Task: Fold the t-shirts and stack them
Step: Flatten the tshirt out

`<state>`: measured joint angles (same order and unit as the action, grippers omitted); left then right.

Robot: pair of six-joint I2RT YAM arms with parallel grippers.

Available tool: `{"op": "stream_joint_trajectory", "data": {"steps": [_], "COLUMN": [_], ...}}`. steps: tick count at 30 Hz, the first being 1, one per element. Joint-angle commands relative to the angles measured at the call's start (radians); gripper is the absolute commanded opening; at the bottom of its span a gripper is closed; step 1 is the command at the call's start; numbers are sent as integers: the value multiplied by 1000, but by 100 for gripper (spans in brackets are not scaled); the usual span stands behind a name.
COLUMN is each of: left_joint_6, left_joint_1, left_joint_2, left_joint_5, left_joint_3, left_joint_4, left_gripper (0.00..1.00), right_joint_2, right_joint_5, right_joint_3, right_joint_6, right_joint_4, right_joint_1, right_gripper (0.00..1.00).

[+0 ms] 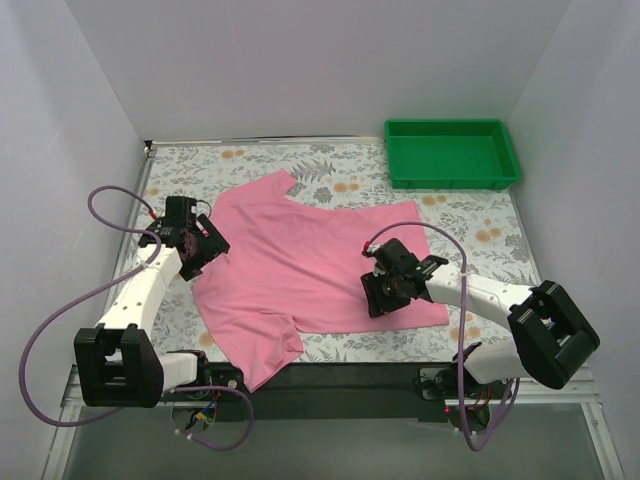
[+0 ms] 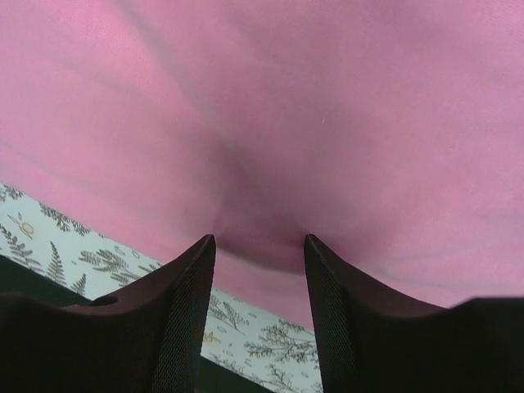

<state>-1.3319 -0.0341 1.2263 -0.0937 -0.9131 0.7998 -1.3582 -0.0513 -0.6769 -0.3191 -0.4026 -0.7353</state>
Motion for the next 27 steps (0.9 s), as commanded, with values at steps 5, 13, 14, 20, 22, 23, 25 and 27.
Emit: {"op": "stream_joint_trajectory", "data": {"steps": [5, 13, 14, 20, 22, 23, 25, 27], "left_joint_6": [19, 22, 11, -30, -46, -56, -81, -101], "left_joint_1": [-1, -9, -9, -9, -9, -7, -3, 19], "left_joint_2": [134, 320, 329, 390, 409, 410, 404, 375], "left_joint_5": [31, 19, 15, -24, -38, -50, -87, -80], "left_joint_3": [-24, -75, -70, -50, -44, -29, -4, 54], "left_joint_4": [-114, -155, -166, -191, -180, -162, -142, -143], "left_gripper": [72, 61, 58, 49, 45, 43, 39, 38], "right_joint_2": [36, -7, -27, -149, -182, -185, -185, -165], "right_joint_5": [14, 59, 64, 59, 57, 59, 59, 59], "right_joint_3": [-91, -225, -228, -245, -233, -213, -182, -124], "right_joint_6": [26, 61, 57, 45, 35, 29, 9, -5], "right_joint_4": [-214, -52, -33, 57, 67, 68, 70, 68], "right_joint_1": [57, 342, 362, 462, 474, 478, 487, 491], "right_gripper": [47, 48, 48, 46, 46, 46, 46, 46]}}
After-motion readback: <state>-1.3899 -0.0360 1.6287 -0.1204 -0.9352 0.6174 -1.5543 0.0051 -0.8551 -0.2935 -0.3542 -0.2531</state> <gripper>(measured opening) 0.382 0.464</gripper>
